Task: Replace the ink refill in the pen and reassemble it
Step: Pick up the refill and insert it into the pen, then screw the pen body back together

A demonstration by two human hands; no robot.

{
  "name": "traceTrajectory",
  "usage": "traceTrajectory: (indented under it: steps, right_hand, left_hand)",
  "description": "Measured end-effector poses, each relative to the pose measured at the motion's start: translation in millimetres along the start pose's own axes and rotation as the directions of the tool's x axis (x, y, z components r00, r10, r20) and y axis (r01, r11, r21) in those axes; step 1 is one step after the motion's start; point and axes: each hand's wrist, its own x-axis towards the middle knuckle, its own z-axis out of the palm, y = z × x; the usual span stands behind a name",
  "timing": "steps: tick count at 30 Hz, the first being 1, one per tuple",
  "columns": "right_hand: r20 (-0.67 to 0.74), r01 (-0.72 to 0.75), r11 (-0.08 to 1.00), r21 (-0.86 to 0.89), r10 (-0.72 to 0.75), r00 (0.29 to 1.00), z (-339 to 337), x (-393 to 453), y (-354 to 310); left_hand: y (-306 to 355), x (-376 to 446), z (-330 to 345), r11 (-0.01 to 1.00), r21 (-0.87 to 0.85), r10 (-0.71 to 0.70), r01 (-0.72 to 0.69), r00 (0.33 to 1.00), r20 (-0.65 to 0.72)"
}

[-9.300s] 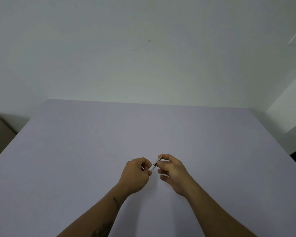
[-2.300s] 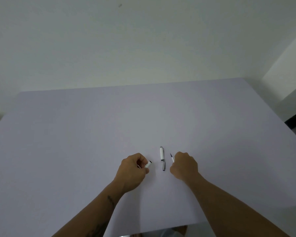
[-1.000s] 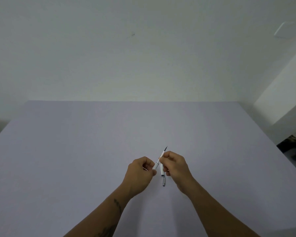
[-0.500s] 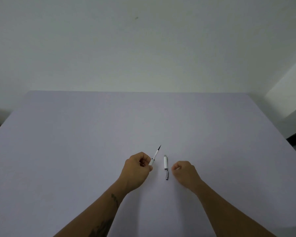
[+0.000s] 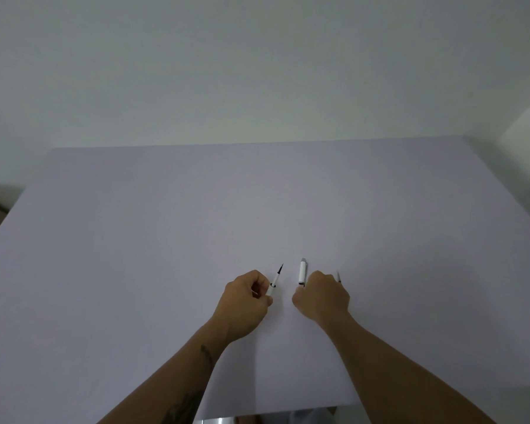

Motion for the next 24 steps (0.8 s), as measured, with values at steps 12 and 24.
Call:
traceTrajectory:
  steps: [12, 24]
  right_hand:
    - [0.070, -0.049, 0.612, 0.790, -0.010, 0.998, -57.6, -23.7, -8.7]
    - [-0.057, 0.104, 0.540, 0.835, -0.103, 0.993, -94.7, -45.5, -21.0]
  left_hand:
    - [4.7, -4.8, -5.8, 1.000, -0.027, 0.001, -0.002, 0.998, -0.061]
    - [25.1, -11.8, -14.1, 0.997, -0.045, 0.057, -0.059, 0.997, -0.046]
